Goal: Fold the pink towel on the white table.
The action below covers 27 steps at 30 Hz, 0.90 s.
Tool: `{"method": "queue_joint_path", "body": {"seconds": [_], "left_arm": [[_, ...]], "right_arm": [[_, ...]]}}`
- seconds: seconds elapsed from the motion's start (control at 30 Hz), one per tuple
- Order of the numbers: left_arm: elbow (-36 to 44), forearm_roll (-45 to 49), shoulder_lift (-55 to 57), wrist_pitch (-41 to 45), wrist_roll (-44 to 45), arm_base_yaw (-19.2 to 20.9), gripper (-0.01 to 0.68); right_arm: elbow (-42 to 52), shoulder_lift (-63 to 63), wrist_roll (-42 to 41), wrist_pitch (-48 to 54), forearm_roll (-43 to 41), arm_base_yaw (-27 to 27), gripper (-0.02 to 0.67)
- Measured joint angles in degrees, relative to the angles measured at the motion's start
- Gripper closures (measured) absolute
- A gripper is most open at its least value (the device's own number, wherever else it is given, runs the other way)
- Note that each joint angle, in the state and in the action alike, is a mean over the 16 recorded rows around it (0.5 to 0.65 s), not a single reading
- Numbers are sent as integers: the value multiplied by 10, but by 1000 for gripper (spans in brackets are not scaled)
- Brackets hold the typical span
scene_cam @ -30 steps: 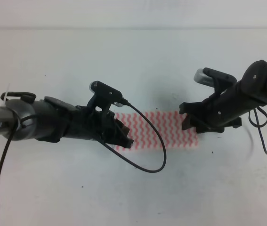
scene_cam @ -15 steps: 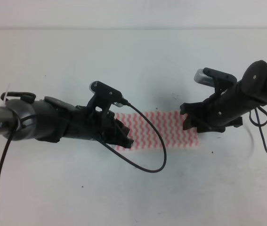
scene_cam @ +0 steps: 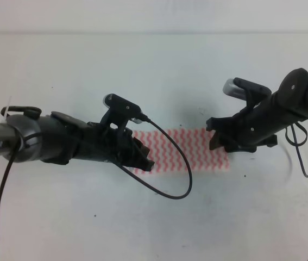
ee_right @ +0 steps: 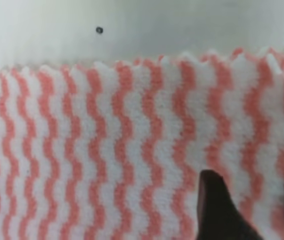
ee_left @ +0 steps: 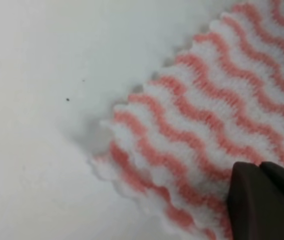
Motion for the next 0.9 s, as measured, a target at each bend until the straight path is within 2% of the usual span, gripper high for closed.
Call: {"method": "queue_joint_path", "body": {"seconds": [0.5,0.9], "left_arm": [[0,0,0,0,-1,0,678],[0,0,0,0,-2,0,678]], "right_arm": [[-3,13,0,11,-3,0,451],[-12,19,24,18,-21,-1,597]]}}
